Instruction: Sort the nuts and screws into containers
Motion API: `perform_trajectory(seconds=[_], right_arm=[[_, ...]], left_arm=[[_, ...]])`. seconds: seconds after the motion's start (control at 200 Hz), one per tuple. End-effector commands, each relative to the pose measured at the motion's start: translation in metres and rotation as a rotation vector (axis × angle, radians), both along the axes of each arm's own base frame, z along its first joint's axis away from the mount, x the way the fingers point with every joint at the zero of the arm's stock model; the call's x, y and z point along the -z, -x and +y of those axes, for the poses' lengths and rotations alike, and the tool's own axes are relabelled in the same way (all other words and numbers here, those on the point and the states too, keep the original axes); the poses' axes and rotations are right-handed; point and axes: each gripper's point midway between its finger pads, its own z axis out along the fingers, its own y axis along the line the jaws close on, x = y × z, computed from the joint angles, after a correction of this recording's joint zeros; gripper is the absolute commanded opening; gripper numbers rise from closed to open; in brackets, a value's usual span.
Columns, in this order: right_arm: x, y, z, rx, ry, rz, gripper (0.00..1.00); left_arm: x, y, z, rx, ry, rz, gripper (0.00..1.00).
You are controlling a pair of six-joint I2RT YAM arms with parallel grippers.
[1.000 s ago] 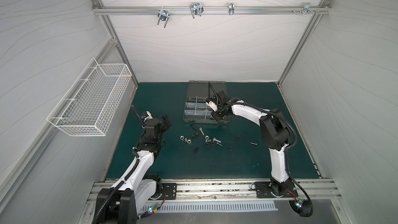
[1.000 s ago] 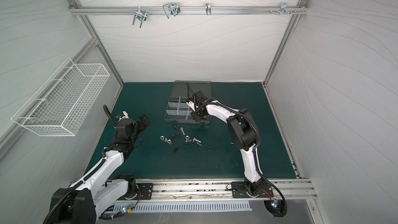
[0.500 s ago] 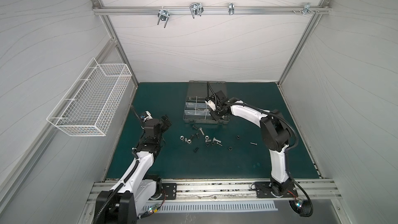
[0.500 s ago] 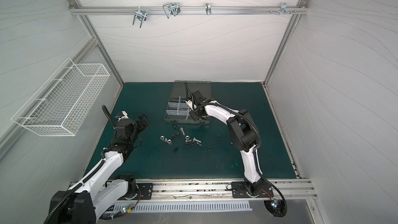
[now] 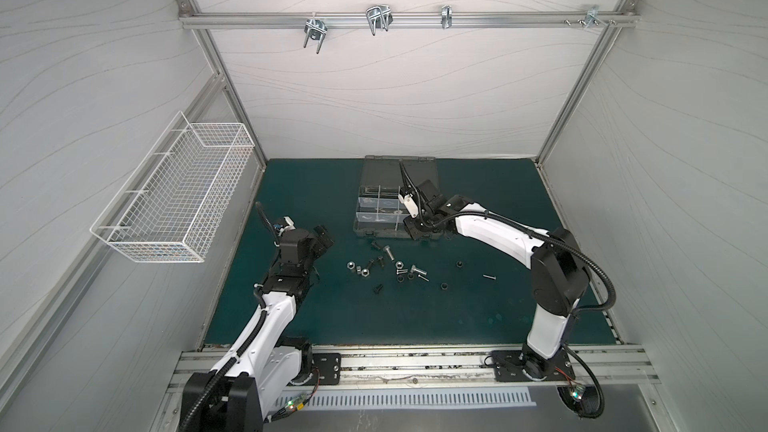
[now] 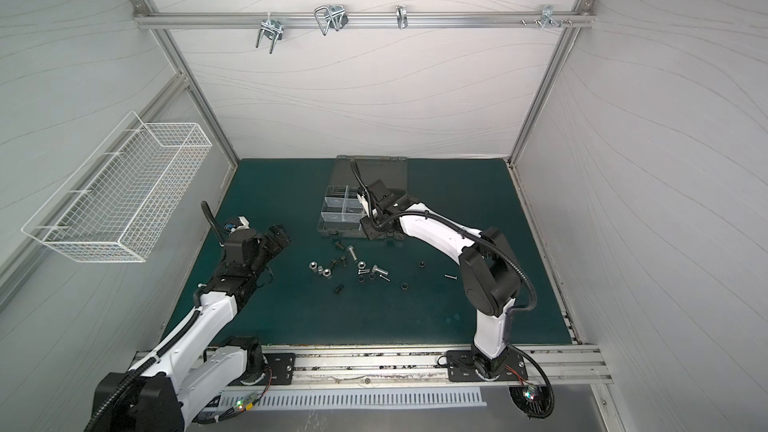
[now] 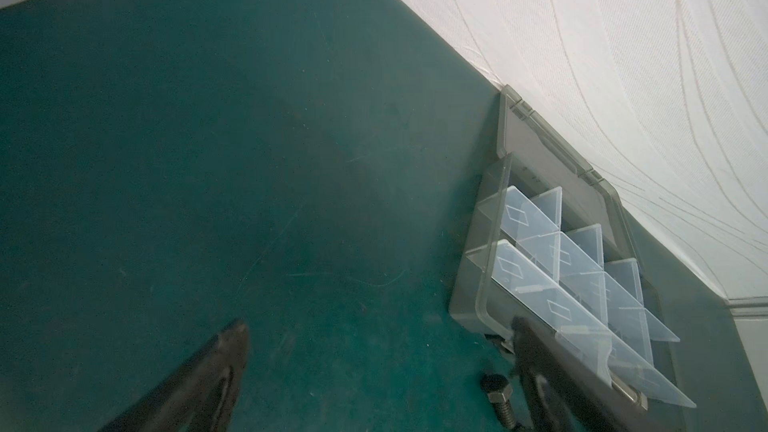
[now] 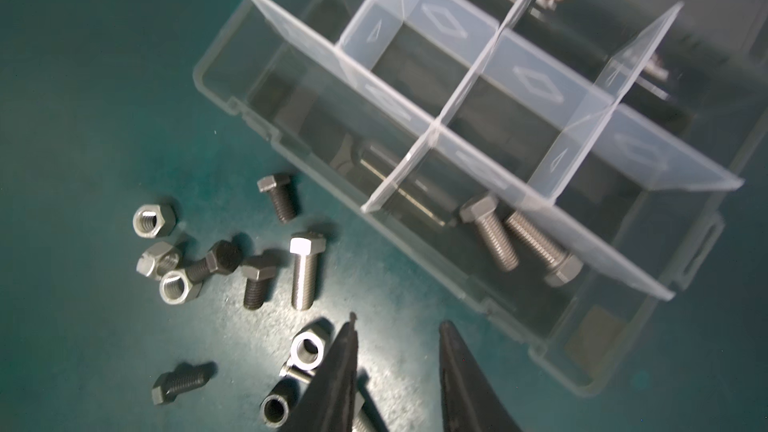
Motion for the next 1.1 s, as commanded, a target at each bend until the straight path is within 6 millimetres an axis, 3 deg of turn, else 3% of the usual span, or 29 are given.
perform_trajectory(seconds=[0.0,0.17,0.43,0.805,1.091], right_arm=[[0.015,0.028,0.004,-0.001,0.033,0.098,0.37],[0.042,0.047,0.019,-0.022,0.08,0.169,0.38],[0.066,0.057,0.04,-0.038,0.079,0.24,0.38],[0.085,0.045,0.061,-0.047,0.078,0.243,0.37],[0.103,0.04,0.063,-0.06,0.115,0.239,0.29]], left_arm=[[-0.012,-0.004,-0.008,0.022,0.049,-0.001,1.0],[-0.006,0.0,-0.014,0.03,0.089,0.012,1.0],[-0.005,0.001,-0.014,0.034,0.077,0.014,1.0],[-0.001,0.0,-0.015,0.04,0.077,0.026,1.0],[0.0,-0.002,-0.015,0.041,0.077,0.03,1.0]])
